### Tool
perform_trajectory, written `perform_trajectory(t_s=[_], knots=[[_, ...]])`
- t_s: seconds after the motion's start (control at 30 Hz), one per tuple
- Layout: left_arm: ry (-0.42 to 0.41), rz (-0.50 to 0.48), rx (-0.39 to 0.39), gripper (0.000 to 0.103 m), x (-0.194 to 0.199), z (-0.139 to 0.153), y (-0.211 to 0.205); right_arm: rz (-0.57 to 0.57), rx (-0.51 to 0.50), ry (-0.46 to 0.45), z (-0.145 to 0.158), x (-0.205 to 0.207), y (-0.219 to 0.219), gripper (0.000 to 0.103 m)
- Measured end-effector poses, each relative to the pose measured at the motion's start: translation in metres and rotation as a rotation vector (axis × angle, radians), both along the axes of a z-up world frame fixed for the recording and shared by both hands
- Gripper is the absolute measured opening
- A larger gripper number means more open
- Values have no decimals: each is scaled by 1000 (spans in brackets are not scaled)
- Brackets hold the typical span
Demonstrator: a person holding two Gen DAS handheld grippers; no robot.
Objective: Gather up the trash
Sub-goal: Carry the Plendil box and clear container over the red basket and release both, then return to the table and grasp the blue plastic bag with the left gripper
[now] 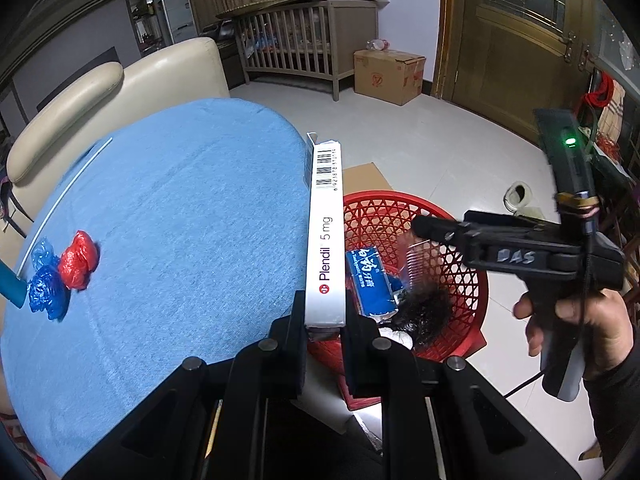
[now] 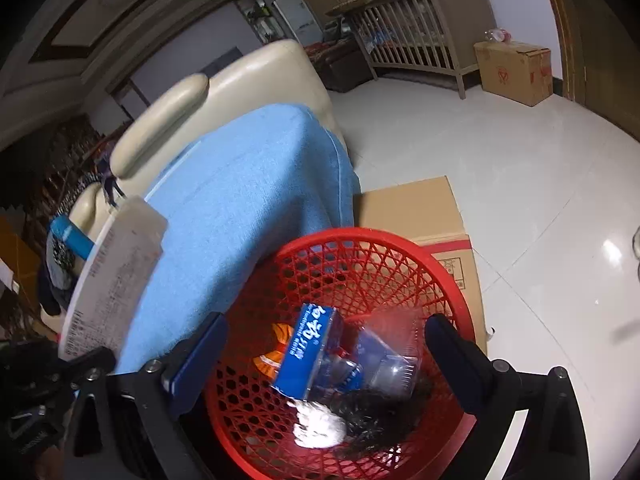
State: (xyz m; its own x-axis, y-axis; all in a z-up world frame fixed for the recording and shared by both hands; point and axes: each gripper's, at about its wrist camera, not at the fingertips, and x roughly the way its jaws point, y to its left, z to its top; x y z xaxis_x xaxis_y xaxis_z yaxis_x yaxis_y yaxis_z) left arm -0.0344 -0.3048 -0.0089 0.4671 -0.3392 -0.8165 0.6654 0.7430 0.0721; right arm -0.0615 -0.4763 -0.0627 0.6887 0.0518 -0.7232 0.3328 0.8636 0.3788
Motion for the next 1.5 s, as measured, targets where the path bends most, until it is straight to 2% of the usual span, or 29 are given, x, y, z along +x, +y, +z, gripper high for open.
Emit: perform_trajectory(t_s=[0.43,0.5,0.57,0.67,0.87,1.1,1.5], knots=[[67,-89,26,17,-2,-18,-38,-103,-4,-117,37,-36,-21,100],[93,-101,21,29,2,-22,-47,-119,9,-144,44,-40,-26,100],[115,-111,20,61,5,-26,-54,-132,19,-156,48,-42,-30,100],[116,-94,2,64,9,-24,-51,-141,29,-170,52,-44,-32,100],[114,-6,-53,64,28,-9,-16,-127,45,-174,50,-40,-25,100],[86,129,-101,64,49,6,44,-72,44,-176,54,-26,-5,100],[73,389,-111,65,68,-8,155,106,21,-131,55,23,70,100]])
